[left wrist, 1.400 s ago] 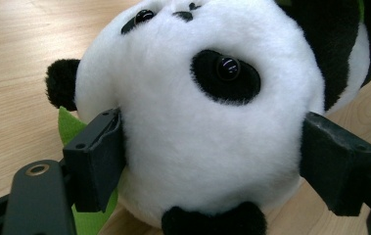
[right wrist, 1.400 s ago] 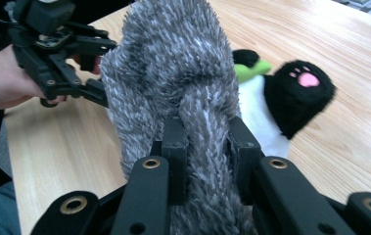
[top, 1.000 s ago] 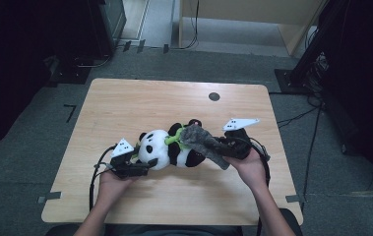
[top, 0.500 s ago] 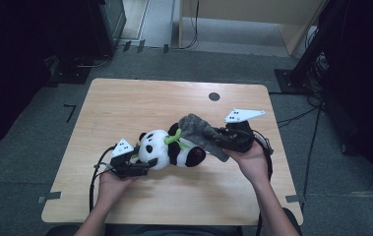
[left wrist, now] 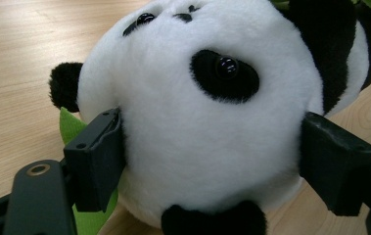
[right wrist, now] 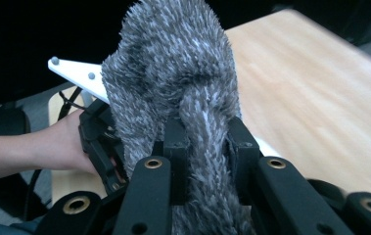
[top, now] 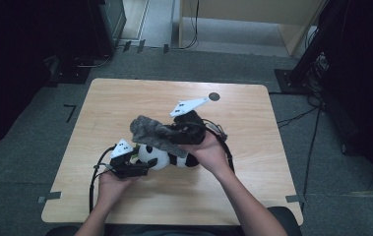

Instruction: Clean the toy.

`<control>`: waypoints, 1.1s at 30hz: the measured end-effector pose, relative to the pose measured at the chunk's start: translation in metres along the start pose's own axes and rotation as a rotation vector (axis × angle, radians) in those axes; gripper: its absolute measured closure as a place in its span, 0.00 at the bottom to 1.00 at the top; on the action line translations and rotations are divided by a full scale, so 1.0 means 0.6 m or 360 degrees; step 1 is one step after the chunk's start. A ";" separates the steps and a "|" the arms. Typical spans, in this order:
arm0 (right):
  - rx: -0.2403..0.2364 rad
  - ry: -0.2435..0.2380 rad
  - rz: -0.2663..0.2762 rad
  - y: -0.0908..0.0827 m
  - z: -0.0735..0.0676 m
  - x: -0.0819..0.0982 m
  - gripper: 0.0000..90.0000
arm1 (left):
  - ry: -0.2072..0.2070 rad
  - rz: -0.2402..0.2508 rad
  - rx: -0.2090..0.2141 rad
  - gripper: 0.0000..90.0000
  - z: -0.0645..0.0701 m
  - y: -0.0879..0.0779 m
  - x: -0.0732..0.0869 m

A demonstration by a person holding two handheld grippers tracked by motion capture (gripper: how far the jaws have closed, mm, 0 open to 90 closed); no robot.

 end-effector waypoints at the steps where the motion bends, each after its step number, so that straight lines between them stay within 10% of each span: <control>1: -0.0021 0.0002 -0.0026 0.021 -0.006 0.000 0.85 | 0.0001 0.0001 -0.0001 0.20 0.000 0.000 0.000; 13: -0.0035 0.0116 -0.0355 0.134 0.016 0.051 0.85 | 0.0000 0.0005 -0.0036 0.22 0.000 0.001 0.002; 33: 0.0068 0.0308 -0.0355 0.109 0.126 0.061 0.85 | 0.0013 0.0005 -0.0043 0.25 0.002 0.002 0.002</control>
Point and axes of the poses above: each handheld gripper's, and its own axes: y roughly forward along the jaws, x roughly out of its underside, z roughly to its right, the point moved 9 cm from there along y, roughly forward along the jaws, and after that the axes turned 3 degrees about -z, right-handed, at the moved point
